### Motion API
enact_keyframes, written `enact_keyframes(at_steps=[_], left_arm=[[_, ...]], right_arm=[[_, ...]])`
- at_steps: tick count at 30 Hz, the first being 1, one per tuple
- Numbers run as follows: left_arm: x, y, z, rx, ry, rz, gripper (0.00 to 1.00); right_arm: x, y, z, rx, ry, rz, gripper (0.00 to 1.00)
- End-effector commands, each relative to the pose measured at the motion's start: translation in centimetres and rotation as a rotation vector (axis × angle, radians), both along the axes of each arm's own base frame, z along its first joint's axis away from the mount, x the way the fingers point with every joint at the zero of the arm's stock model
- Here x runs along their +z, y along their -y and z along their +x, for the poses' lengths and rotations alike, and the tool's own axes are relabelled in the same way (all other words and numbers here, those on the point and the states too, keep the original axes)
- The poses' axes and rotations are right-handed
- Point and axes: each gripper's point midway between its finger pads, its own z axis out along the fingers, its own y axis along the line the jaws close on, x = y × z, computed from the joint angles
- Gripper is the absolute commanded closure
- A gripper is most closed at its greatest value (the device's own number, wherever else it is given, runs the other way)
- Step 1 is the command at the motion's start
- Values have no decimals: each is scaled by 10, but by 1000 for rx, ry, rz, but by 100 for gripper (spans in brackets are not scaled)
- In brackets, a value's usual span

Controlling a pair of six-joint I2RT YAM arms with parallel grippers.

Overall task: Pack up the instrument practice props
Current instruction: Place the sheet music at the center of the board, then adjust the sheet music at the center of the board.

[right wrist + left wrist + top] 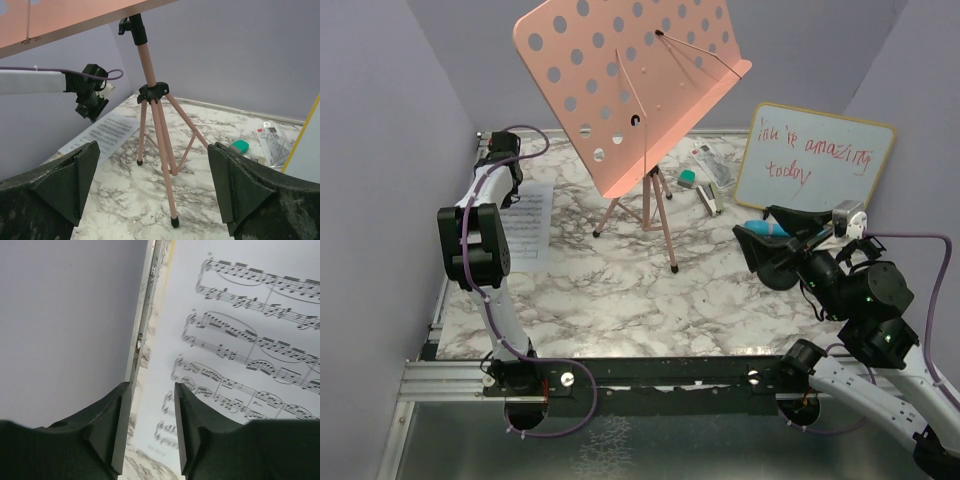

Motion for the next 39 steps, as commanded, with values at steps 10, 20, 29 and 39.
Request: enact_keyframes(at_steps=[10,20,29,39], left_arm=[[23,-12,-4,112,120,-31,38],[19,106,6,-69,311,-507,17],[-34,171,3,-169,163,-507,1],[-55,151,5,-118,116,-362,1]], right_arm=[[-24,-12,9,14,-68,-77,0],[-63,-31,19,53,-174,-140,0],[-73,-37,26,48,-162,-149,0],[-76,-37,27,49,-168,-160,0]])
